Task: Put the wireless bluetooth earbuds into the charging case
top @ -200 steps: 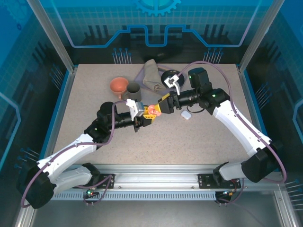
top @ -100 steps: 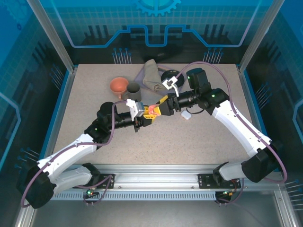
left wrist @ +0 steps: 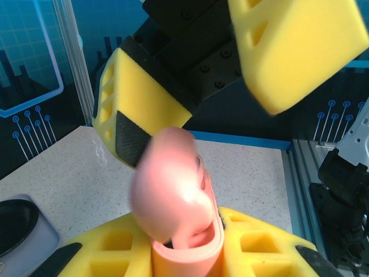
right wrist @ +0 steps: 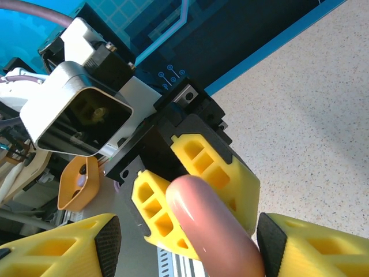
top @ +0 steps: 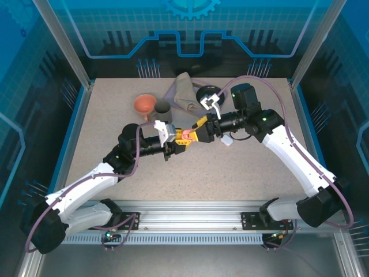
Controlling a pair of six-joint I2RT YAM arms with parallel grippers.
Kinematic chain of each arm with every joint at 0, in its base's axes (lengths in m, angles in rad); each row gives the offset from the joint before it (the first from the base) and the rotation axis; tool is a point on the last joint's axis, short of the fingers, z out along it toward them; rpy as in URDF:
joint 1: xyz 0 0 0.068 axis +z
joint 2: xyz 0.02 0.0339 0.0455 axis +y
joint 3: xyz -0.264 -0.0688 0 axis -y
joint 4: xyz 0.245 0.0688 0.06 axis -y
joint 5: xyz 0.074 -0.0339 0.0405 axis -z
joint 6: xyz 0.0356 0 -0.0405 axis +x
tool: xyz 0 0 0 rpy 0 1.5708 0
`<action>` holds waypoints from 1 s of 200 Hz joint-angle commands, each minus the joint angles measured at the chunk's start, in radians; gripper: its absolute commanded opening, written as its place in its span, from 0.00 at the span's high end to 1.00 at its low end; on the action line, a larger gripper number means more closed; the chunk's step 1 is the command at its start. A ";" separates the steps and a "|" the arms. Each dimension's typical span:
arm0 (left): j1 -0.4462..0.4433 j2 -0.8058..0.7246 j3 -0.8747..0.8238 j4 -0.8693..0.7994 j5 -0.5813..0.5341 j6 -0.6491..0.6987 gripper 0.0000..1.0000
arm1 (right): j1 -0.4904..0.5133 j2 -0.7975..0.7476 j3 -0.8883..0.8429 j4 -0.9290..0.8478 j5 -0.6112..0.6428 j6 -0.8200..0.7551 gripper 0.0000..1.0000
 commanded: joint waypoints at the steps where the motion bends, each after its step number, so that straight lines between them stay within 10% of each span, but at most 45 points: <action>1: -0.003 0.008 0.031 0.008 0.005 -0.003 1.00 | 0.010 -0.032 0.008 -0.036 -0.005 -0.031 0.33; 60: -0.003 0.007 0.033 0.009 0.018 -0.015 1.00 | -0.032 -0.135 -0.076 0.021 0.147 -0.154 0.28; 104: -0.003 -0.009 0.042 -0.007 0.047 -0.016 1.00 | -0.072 -0.228 -0.238 0.138 0.020 -0.347 0.20; 200: -0.005 -0.016 0.062 -0.039 0.127 -0.008 1.00 | -0.026 -0.126 -0.146 -0.029 -0.030 -0.643 0.36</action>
